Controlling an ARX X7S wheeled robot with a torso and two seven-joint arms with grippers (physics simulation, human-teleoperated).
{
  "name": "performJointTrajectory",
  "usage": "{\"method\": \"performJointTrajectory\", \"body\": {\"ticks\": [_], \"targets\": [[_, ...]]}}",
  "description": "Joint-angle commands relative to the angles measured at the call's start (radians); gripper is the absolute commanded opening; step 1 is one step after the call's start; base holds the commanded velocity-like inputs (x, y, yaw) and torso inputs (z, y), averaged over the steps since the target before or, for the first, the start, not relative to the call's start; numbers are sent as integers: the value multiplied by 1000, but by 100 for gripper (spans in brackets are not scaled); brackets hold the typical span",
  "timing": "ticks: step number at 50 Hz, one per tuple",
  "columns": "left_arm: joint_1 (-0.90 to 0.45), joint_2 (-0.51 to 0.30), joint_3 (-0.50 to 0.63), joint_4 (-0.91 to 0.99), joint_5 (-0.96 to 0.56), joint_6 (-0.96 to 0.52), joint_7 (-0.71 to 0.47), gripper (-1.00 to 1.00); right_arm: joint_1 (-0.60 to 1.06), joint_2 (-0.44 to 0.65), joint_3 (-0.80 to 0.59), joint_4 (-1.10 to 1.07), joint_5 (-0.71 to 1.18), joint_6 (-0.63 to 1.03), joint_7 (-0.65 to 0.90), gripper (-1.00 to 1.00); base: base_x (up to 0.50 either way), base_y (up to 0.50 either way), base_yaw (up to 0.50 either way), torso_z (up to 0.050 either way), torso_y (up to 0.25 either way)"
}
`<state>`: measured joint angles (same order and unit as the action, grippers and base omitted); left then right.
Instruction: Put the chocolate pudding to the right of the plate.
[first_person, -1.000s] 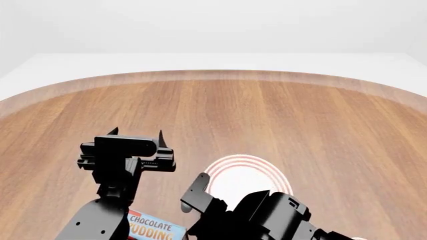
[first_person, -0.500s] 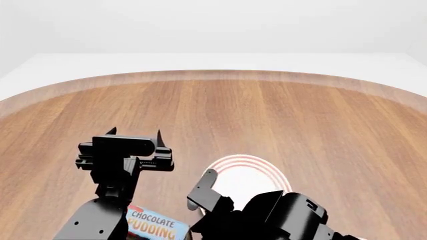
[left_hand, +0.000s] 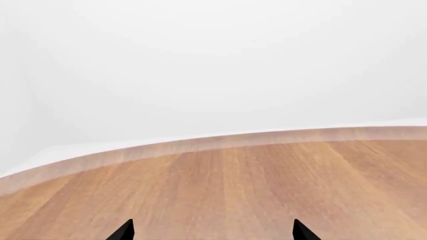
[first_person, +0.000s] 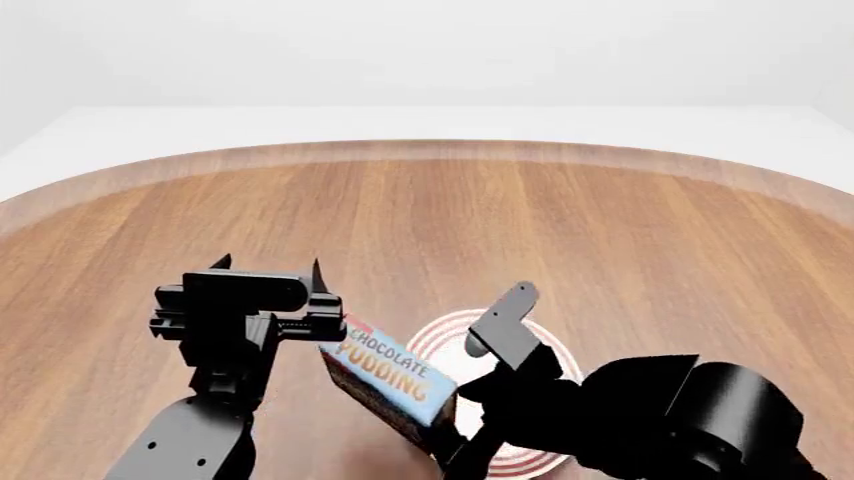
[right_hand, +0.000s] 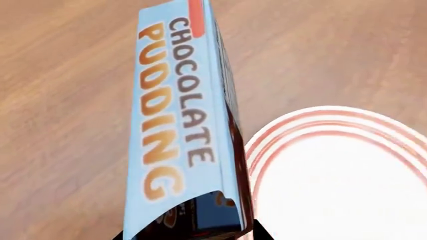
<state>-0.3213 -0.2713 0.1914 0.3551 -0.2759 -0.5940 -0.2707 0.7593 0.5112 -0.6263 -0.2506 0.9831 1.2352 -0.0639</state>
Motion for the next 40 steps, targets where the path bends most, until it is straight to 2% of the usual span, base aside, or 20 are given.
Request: {"method": "performJointTrajectory", "body": {"ticks": [1, 13, 23, 40], "targets": [[1, -2, 4, -7, -3, 7, -2, 100, 1, 101, 203, -55, 102, 46, 116, -100, 0, 0, 0, 0, 0], [0, -7, 3, -8, -10, 8, -5, 100, 20, 147, 302, -26, 143, 57, 179, -100, 0, 0, 0, 0, 0], [-1, -10, 8, -1, -14, 2, -9, 100, -40, 221, 448, -3, 181, 16, 244, -100, 0, 0, 0, 0, 0], [-3, -14, 11, -9, -19, 9, -14, 100, -166, 291, 571, 65, 170, -70, 266, -100, 0, 0, 0, 0, 0]]}}
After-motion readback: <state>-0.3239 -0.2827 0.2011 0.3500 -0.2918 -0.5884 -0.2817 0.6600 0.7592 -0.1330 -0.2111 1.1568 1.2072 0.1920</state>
